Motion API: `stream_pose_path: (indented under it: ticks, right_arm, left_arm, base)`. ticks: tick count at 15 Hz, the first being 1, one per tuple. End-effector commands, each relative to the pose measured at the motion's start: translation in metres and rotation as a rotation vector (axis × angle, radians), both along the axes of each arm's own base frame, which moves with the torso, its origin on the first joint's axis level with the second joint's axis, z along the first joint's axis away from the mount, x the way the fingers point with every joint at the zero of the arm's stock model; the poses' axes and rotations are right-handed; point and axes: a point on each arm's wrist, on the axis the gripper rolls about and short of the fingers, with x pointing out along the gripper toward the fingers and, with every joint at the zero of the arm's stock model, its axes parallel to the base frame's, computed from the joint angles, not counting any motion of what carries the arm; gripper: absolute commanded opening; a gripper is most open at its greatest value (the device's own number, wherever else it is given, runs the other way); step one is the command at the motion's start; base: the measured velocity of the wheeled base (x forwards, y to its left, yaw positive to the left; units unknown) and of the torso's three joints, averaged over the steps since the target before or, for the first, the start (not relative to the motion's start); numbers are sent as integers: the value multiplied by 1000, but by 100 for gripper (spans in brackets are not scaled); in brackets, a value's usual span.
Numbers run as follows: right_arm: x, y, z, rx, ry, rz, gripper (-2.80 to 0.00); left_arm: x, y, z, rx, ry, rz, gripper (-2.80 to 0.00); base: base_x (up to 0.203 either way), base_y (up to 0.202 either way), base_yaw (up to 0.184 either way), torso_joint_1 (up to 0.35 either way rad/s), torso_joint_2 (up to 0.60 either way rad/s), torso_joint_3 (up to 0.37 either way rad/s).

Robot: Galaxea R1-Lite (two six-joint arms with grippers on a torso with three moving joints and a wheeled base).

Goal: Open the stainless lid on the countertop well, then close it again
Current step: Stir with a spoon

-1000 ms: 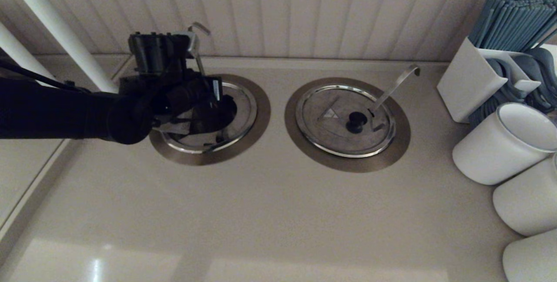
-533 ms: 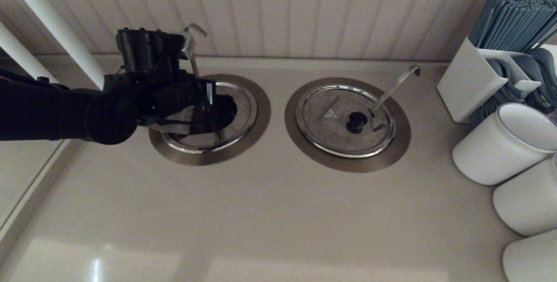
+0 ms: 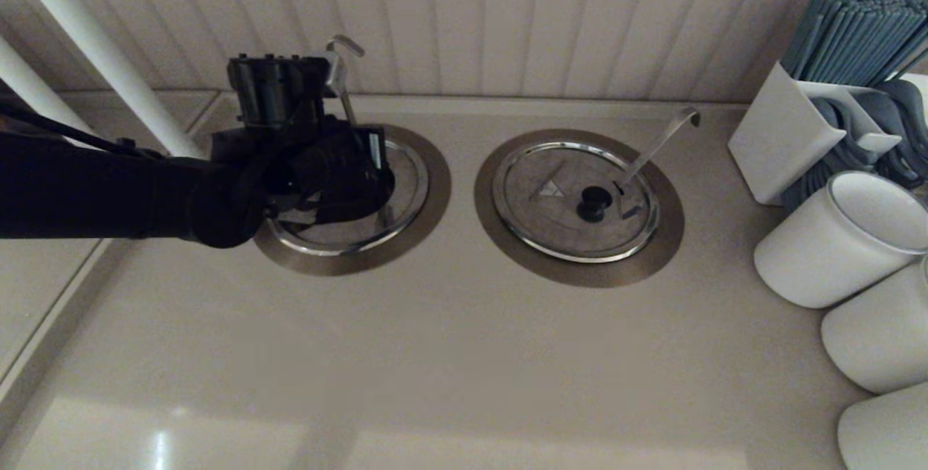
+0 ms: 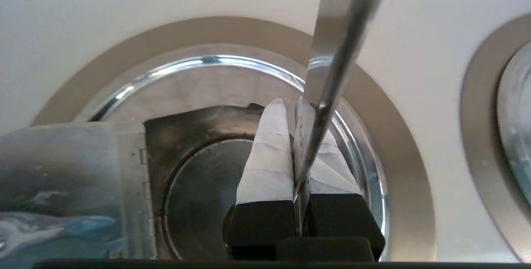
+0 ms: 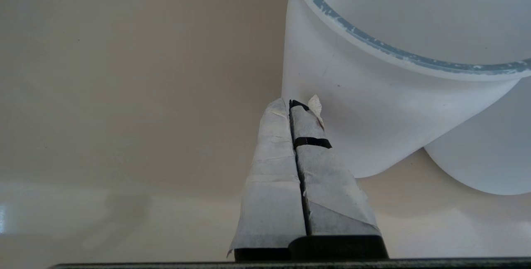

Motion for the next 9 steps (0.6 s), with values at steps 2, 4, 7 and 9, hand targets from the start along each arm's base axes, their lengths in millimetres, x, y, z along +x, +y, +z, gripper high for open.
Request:
stream_pose_path:
  ticks: [2, 4, 7, 9]
  right_arm:
    - [0, 0, 0, -1, 1, 0, -280]
    - [0, 0, 0, -1, 1, 0, -280]
    - [0, 0, 0, -1, 1, 0, -280]
    - [0, 0, 0, -1, 2, 0, -280]
  left_arm:
    - [8, 5, -6, 16, 8, 31, -280]
    - [10, 3, -11, 20, 17, 29, -280]
    - [18, -3, -19, 25, 31, 30, -280]
    - [23, -6, -29, 37, 51, 32, -280]
  base:
    - [0, 0, 0, 0, 0, 0]
    - [0, 0, 0, 0, 0, 0]
    - [0, 0, 0, 0, 0, 0]
    - [0, 0, 0, 0, 0, 0]
